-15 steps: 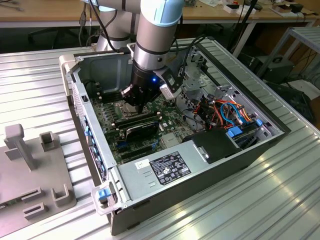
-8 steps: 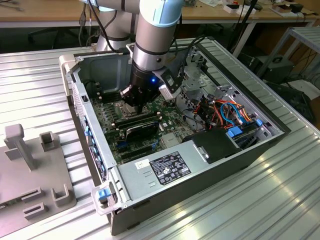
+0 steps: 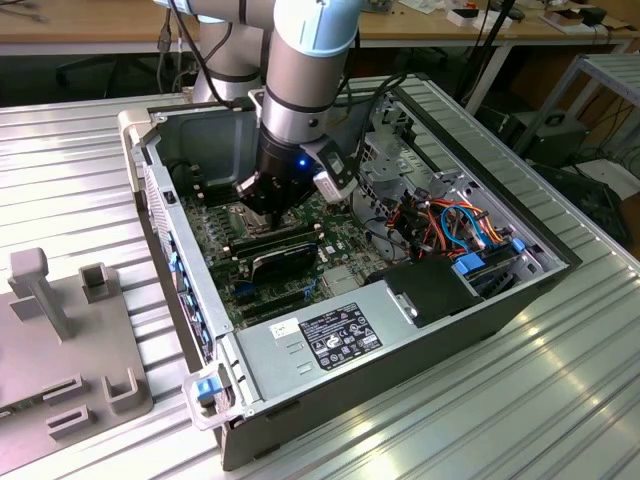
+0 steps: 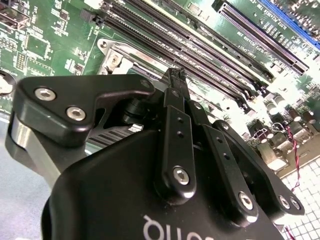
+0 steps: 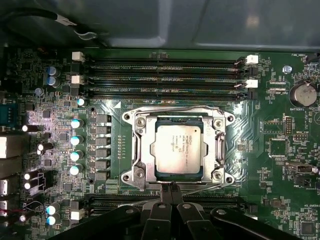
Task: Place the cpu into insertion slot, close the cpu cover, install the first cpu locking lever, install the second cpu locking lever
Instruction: 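Install the second cpu locking lever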
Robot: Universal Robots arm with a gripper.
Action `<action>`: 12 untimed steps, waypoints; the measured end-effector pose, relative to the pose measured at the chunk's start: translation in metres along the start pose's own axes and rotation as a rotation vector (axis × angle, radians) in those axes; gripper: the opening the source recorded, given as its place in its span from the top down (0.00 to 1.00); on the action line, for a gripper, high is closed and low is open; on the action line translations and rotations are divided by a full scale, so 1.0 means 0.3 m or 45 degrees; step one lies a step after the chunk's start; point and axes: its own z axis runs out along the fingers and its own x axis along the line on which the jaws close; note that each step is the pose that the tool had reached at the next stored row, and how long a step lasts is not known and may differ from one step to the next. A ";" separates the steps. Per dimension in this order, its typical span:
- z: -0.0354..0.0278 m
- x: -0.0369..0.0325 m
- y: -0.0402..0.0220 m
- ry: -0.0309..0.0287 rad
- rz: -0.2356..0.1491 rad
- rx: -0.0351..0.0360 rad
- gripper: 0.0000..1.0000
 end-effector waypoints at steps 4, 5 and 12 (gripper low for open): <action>0.000 -0.001 -0.001 0.0047 0.000 0.0003 0.89; 0.000 -0.001 -0.001 0.0060 0.000 0.0002 0.89; 0.000 0.008 -0.001 0.0070 0.000 -0.0001 0.89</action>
